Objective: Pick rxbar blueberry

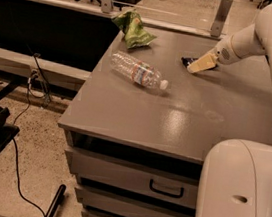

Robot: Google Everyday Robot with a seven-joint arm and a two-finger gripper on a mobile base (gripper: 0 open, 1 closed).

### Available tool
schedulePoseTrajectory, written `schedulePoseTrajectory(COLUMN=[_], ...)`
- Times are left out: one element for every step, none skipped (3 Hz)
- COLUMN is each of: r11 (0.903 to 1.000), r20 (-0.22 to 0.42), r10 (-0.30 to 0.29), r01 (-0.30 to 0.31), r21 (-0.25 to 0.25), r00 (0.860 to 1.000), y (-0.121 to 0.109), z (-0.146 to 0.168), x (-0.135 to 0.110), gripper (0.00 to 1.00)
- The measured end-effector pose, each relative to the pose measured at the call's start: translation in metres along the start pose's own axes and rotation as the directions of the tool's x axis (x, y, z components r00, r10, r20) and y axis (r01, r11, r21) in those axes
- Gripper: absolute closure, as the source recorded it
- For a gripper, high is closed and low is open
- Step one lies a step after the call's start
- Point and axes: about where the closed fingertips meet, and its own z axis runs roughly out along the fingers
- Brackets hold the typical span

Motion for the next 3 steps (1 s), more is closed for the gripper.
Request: schedulePoseTrajectory(r11=[0.9989, 0.9959, 0.9913], r20=[0.002, 0.037, 0.122], r10=[-0.043, -0.080, -0.111], r01=[0.043, 0.081, 0.119], r21=[-0.018, -0.039, -0.056], r00=[0.999, 0.996, 0.986], y=[0.004, 0.009, 0.016], z=[-0.003, -0.023, -0.060], x=[0.003, 0.004, -0.001], gripper=[0.65, 0.88, 1.00])
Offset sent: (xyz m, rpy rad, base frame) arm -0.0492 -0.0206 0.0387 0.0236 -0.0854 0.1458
